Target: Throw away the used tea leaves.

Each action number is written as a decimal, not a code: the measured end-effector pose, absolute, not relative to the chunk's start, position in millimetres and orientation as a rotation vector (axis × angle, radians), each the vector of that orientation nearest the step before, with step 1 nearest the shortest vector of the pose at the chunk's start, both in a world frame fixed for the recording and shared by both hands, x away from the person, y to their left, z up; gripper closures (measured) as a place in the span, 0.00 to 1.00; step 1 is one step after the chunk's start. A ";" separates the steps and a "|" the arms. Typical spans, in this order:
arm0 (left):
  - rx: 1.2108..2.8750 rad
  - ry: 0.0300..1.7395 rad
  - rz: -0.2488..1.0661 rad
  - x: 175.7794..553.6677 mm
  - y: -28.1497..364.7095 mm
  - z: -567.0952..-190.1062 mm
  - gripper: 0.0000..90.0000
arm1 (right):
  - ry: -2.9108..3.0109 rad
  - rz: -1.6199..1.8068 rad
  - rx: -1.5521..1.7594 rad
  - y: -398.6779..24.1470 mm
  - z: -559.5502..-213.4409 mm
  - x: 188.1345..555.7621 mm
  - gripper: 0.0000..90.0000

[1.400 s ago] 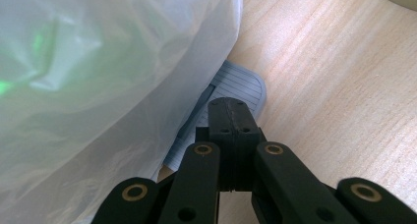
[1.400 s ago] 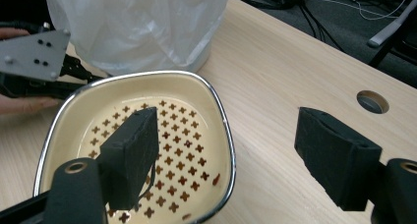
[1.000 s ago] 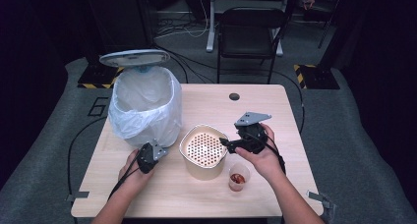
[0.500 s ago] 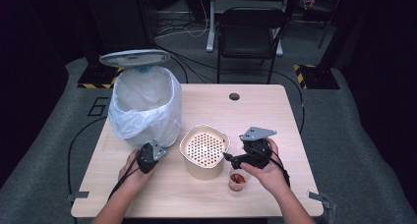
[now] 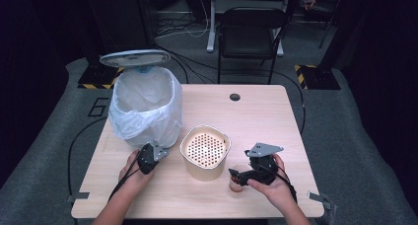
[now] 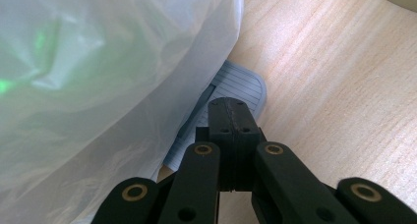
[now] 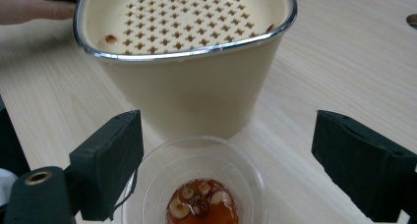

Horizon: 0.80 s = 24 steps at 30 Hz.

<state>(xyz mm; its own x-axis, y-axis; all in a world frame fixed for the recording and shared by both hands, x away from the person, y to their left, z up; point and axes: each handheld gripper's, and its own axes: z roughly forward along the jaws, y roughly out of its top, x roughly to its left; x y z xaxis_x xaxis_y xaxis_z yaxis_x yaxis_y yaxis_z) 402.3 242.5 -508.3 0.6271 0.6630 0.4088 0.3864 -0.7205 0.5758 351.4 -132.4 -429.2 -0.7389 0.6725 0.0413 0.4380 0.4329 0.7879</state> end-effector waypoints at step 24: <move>2.417 0.819 0.854 402.8 242.5 -508.2 1.00 | 2.491 1.162 0.920 -127.9 -465.3 336.7 0.15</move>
